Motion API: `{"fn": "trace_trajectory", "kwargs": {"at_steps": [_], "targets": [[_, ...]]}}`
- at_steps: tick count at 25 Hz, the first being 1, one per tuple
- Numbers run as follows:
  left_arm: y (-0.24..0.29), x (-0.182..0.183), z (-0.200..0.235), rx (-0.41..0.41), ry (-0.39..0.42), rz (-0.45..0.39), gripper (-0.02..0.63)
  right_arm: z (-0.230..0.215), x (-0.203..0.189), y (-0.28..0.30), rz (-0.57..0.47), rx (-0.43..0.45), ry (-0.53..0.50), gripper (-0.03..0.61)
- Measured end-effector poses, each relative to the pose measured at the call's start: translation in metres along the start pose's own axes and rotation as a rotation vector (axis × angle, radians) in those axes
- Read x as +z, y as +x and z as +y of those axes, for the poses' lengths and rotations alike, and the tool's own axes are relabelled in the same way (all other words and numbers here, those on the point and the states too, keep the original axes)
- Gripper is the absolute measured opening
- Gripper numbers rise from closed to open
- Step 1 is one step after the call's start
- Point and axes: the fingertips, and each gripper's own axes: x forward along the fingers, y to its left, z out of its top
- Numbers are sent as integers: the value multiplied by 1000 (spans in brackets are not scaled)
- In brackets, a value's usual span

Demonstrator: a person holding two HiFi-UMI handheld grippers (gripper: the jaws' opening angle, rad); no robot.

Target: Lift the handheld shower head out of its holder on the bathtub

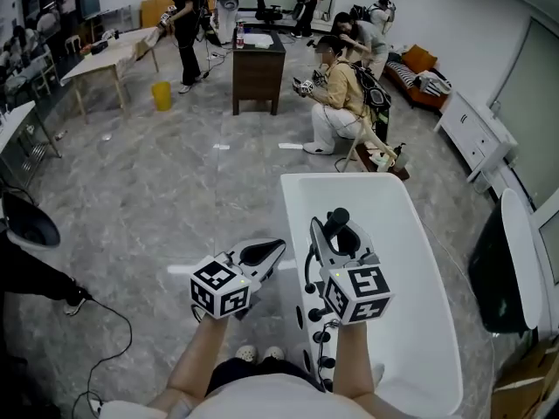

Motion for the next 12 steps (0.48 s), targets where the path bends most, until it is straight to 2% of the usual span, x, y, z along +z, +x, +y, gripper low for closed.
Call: {"fn": "trace_trajectory", "kwargs": {"at_steps": [7, 12], "targets": [[-44, 6, 32, 123, -11, -39, 14, 46, 6, 31, -3, 121, -24, 129], [-89, 8, 52, 196, -11, -63, 14, 96, 12, 52, -17, 208, -49, 127]]}}
